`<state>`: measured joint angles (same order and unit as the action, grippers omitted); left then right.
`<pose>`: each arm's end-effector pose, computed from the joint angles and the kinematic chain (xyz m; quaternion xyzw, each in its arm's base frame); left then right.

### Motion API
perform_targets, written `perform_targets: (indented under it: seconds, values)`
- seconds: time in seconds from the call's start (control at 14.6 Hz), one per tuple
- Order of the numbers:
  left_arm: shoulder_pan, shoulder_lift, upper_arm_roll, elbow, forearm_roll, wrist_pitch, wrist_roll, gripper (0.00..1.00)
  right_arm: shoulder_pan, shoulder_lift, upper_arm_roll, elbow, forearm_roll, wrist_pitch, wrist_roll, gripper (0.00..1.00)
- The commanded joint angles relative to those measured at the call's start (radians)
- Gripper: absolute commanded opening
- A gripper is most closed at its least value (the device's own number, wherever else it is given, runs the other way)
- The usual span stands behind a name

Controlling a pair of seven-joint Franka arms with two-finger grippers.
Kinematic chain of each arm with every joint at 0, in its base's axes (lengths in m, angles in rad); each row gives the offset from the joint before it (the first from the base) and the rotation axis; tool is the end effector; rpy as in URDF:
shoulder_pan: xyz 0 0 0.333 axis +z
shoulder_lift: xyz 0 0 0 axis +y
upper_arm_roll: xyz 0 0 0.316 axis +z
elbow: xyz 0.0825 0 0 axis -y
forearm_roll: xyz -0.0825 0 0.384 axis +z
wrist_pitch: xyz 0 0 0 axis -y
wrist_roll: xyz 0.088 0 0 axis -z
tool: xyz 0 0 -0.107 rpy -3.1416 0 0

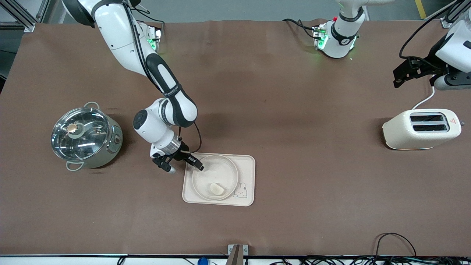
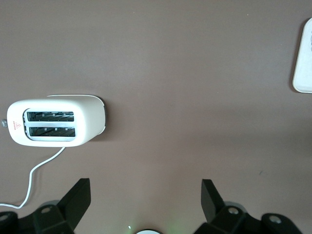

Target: Place bun in plate and plate on tray

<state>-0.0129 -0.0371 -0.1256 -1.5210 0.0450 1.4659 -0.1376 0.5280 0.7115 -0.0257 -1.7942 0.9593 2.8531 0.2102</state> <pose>0.5277 -0.0698 0.6588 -0.9997 -0.0018 0.0057 0.0257 0.6027 0.2824 0.1751 -0.9270 0.2770 -0.0770 0.2410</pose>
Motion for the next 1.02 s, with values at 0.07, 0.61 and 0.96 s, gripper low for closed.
perform_targets:
  seconds: [0.07, 0.61, 0.96]
  values:
    - [-0.004, -0.004, 0.003, -0.008, -0.011, 0.025, 0.000, 1.00, -0.023, -0.001, 0.015, 0.013, -0.002, -0.006, 0.005, 0.89]
    - [-0.006, 0.022, 0.001, -0.007, -0.007, 0.073, 0.001, 1.00, -0.091, -0.133, 0.009, 0.001, 0.002, -0.182, 0.008, 0.93]
    - [0.004, 0.023, 0.001, -0.007, -0.033, 0.076, 0.004, 1.00, -0.103, -0.245, -0.118, -0.014, -0.106, -0.403, 0.006, 1.00]
